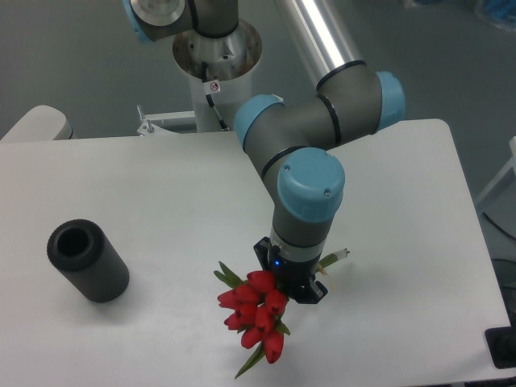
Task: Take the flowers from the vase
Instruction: 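Carry the tulips away from the vase over the open table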
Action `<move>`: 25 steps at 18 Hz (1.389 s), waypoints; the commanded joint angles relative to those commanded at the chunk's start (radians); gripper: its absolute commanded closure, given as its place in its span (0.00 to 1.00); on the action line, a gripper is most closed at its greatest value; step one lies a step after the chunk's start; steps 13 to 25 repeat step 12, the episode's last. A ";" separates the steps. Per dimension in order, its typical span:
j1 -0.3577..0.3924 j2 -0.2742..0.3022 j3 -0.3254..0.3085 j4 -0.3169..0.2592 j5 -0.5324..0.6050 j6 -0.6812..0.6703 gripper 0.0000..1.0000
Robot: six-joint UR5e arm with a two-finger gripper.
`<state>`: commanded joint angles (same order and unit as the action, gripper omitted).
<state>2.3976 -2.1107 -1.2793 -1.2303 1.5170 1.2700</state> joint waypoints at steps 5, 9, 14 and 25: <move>0.000 -0.003 -0.011 -0.002 0.028 0.029 0.75; -0.002 -0.002 -0.017 0.000 0.028 0.029 0.75; -0.002 0.000 -0.018 0.002 0.028 0.029 0.75; -0.002 0.000 -0.018 0.002 0.028 0.029 0.75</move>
